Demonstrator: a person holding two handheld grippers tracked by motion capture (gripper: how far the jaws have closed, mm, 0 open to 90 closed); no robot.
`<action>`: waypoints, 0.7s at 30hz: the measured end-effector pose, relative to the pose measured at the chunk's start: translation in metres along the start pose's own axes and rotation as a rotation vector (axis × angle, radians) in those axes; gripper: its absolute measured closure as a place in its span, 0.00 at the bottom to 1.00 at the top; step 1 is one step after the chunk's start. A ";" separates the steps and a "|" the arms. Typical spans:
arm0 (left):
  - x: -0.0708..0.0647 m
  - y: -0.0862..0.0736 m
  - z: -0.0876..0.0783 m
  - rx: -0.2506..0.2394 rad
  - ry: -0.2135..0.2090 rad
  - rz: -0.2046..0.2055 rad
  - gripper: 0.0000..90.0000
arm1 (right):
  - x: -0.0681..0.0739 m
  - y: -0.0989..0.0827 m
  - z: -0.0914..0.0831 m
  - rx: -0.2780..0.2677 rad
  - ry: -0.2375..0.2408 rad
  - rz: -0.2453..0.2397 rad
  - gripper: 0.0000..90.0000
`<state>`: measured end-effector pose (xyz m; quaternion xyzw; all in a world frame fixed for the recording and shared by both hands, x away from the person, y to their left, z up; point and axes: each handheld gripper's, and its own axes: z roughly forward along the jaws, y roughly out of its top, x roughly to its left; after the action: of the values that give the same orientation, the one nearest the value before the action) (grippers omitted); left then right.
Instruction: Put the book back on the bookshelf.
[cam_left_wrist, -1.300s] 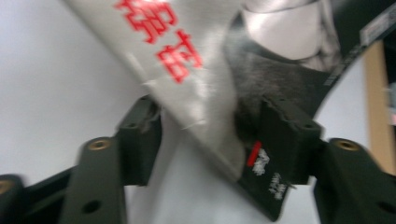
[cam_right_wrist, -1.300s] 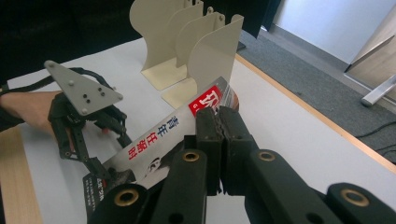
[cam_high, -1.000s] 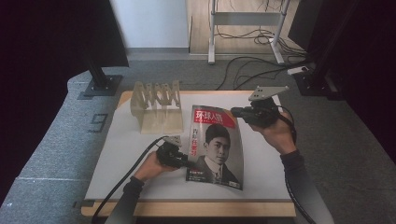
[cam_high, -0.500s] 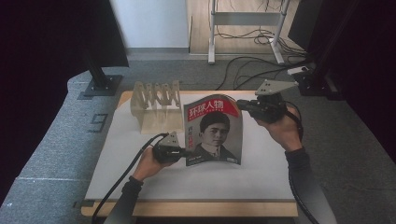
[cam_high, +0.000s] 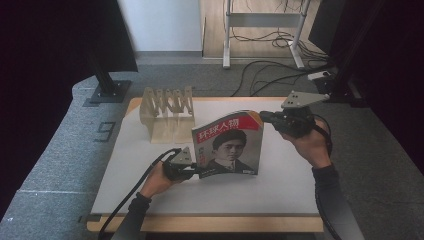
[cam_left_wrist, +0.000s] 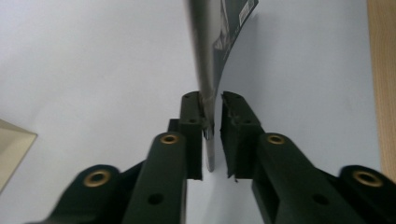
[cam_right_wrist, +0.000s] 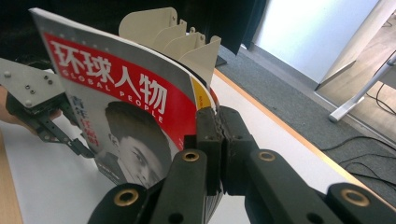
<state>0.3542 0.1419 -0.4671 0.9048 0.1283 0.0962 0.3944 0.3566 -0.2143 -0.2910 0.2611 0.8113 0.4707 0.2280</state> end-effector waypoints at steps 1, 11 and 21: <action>0.000 0.003 -0.002 -0.008 0.002 0.005 0.85 | 0.000 -0.001 -0.001 -0.002 -0.001 0.000 0.96; 0.005 0.036 -0.018 -0.015 -0.006 0.031 0.80 | 0.001 -0.003 -0.005 -0.003 0.004 -0.004 0.96; 0.011 0.070 -0.048 -0.113 -0.013 0.018 0.79 | 0.000 -0.006 -0.007 -0.009 0.010 -0.003 0.96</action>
<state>0.3627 0.1325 -0.3821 0.8828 0.1118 0.1012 0.4449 0.3512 -0.2212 -0.2930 0.2564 0.8107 0.4754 0.2260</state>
